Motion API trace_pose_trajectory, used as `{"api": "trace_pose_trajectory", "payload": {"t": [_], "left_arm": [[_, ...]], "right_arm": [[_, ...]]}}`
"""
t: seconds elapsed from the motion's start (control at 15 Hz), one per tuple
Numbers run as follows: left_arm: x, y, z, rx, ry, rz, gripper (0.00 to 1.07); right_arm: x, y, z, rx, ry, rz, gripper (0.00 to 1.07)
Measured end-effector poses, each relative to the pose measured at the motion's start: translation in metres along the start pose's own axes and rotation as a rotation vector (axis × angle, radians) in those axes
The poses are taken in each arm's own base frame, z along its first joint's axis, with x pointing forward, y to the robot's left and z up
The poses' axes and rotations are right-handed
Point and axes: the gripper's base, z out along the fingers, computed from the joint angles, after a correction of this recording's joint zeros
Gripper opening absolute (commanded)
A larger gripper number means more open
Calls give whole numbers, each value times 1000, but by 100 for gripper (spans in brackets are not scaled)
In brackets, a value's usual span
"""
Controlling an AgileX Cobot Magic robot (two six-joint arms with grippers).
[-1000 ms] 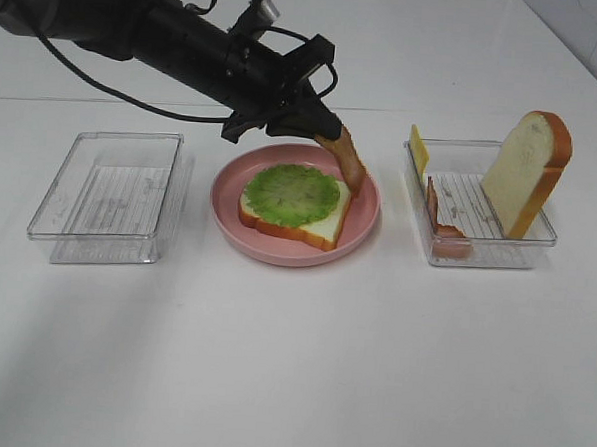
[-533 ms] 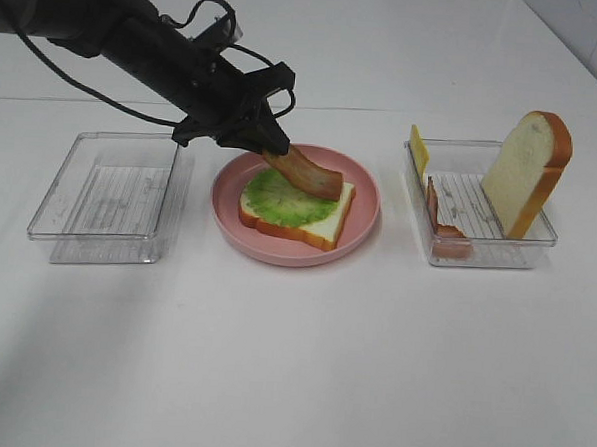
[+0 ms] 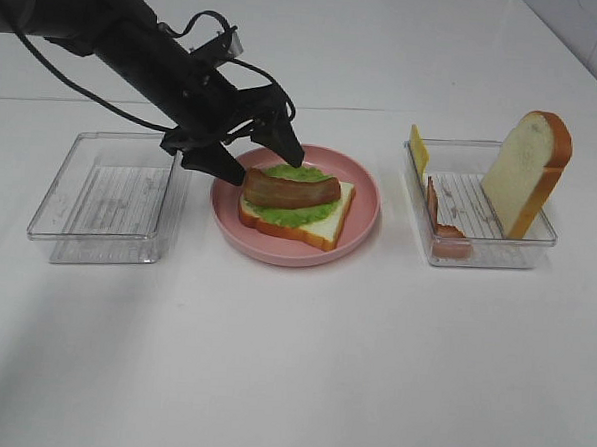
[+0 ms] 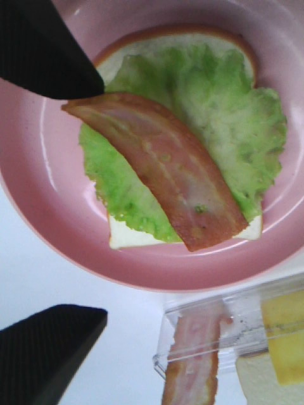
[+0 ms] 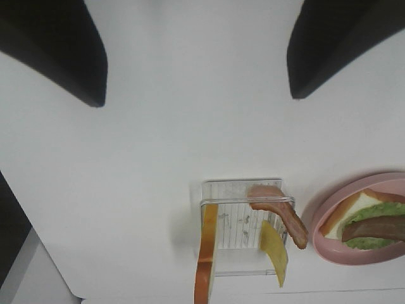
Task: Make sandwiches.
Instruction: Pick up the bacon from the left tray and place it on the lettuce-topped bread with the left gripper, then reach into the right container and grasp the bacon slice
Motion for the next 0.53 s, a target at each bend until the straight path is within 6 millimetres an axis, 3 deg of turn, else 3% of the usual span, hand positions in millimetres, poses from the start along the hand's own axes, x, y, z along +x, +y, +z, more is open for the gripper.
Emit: {"api": "trace_pose_trajectory", "payload": {"t": [0.13,0.2,0.53], "left_arm": [[0,5,-9,-44,20,14,84],[-4,6,-34,-118,-3,-2,84],[-6,-7,-119,-352,-84,73,84]], "right_arm": [[0,0,0,0,0,0,75],[0,0,0,0,0,0,75],[0,0,0,0,0,0,75]]}}
